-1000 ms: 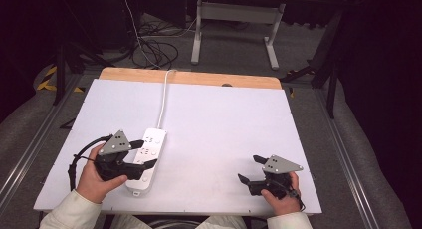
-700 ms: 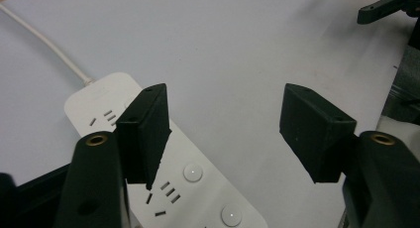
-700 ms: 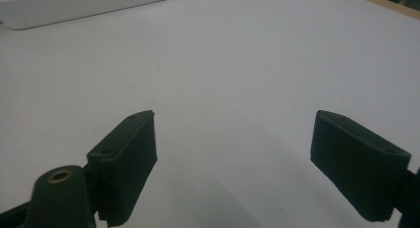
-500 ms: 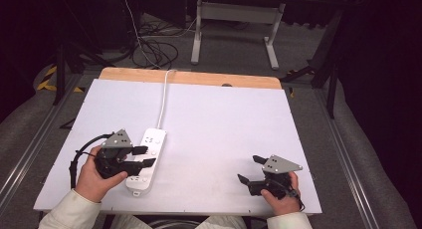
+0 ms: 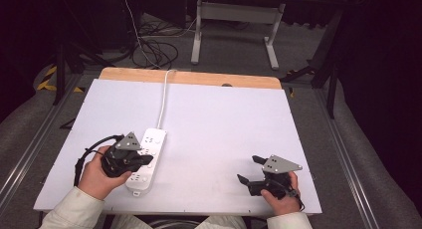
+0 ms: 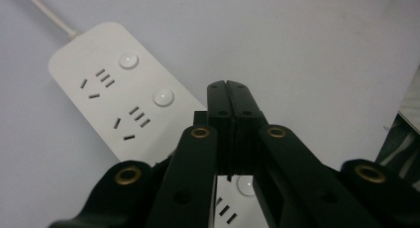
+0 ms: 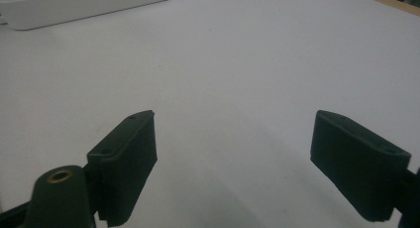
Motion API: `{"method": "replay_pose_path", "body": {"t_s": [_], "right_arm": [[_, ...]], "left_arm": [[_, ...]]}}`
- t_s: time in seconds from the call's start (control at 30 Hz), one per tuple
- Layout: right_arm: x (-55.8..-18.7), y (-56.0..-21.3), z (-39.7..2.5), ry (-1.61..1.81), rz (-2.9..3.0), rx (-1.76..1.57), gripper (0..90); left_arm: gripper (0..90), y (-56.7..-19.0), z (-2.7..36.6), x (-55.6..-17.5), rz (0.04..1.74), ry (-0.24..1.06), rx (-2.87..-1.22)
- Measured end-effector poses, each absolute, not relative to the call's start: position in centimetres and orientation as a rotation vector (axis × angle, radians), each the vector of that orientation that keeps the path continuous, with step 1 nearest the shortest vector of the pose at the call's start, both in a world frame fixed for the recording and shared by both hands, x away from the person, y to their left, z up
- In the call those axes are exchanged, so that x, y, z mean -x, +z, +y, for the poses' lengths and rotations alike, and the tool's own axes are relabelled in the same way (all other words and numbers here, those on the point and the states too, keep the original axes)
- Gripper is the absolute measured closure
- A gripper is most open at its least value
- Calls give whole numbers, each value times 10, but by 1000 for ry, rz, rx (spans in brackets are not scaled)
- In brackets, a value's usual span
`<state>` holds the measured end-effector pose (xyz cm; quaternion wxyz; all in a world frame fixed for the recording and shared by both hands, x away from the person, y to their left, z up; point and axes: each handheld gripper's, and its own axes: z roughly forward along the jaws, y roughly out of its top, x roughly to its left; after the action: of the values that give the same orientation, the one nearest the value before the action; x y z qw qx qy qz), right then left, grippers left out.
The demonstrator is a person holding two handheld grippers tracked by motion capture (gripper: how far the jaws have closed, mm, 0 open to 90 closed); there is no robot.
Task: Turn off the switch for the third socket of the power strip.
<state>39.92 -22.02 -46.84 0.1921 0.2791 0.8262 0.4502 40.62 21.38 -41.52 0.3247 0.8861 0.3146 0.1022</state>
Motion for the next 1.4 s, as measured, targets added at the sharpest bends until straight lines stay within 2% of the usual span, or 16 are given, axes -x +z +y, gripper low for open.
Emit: {"method": "replay_pose_path", "body": {"t_s": [0.83, 1.4], "right_arm": [[-400, -469, -220, 1263, 2337, -779, 184], [-400, -469, -220, 1266, 2340, -775, 185]], "left_arm": [[900, -436, 207, -426, 954, 153, -2413], [900, -439, 203, -424, 940, 198, -2434]]}}
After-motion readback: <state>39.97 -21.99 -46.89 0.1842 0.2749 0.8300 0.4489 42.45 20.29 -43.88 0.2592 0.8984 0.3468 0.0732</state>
